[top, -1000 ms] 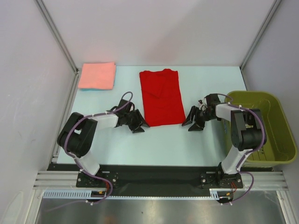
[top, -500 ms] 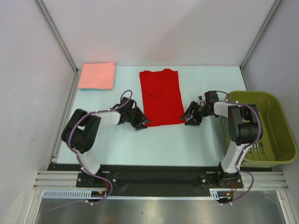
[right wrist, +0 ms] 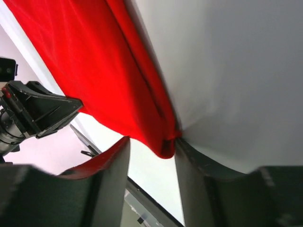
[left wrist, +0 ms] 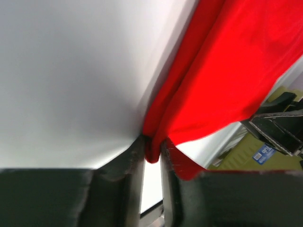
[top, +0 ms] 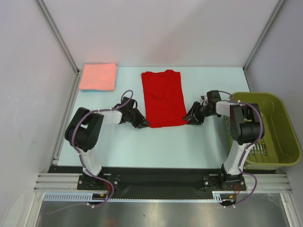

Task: Fold and stack the t-shirts
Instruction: Fold the tshirt

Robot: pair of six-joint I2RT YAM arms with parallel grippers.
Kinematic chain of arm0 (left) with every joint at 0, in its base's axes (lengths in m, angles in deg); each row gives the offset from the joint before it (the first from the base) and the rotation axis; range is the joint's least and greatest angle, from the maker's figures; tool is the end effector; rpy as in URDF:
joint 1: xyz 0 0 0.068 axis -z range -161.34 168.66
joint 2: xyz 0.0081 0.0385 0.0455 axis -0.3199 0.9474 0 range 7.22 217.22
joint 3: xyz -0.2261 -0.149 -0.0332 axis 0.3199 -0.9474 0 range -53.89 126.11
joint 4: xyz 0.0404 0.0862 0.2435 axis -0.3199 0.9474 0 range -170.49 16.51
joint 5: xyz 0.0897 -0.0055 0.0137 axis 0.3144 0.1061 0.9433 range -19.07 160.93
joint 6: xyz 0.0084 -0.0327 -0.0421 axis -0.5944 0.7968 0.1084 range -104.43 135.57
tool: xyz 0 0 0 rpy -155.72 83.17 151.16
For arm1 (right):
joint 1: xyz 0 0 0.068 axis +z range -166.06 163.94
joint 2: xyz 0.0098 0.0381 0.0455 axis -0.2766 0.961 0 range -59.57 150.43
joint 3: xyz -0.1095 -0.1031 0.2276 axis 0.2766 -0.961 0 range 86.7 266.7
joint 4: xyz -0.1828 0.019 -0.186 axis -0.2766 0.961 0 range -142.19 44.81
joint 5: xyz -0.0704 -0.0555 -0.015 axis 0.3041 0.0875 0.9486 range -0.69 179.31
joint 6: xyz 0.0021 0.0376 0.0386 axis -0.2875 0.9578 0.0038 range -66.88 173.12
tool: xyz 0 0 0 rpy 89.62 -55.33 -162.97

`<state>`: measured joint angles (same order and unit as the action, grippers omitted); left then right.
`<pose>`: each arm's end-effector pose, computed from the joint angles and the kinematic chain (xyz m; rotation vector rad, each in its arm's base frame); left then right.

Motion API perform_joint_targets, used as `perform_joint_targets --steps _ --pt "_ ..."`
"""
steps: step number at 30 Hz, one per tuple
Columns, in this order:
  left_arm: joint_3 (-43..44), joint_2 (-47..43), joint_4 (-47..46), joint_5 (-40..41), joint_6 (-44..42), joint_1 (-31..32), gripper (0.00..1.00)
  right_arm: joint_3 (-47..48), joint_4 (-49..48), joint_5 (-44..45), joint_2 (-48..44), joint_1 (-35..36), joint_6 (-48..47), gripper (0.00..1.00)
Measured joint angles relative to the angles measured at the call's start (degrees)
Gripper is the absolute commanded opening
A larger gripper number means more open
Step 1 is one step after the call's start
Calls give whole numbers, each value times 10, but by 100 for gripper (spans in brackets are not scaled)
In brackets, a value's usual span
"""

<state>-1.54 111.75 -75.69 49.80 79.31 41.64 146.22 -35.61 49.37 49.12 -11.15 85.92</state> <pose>0.3100 -0.1456 0.1224 -0.8344 2.6930 -0.9545 0.3485 0.0529 0.1251 0.4544 2.7209 1.1366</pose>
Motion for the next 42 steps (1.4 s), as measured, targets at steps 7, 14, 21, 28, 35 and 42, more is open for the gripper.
perform_joint_targets --steps 7,14,21,28,35,42 --pt "21 14 16 -9 -37 -4 0 3 0 17 14 2 -12 0" --pt "-21 -29 9 24 -78 6 0 -32 -20 44 -19 19 -26 0" --pt "-168 -183 22 70 -93 54 0 -199 -31 96 -178 120 2 0" --pt "-273 -344 92 96 -84 146 1 -337 -2 136 -370 208 82 0" --pt "-291 -419 172 106 -77 186 0 -398 31 164 -520 287 174 0" --pt "-205 -343 217 98 -106 159 0 -345 61 159 -466 219 160 0"
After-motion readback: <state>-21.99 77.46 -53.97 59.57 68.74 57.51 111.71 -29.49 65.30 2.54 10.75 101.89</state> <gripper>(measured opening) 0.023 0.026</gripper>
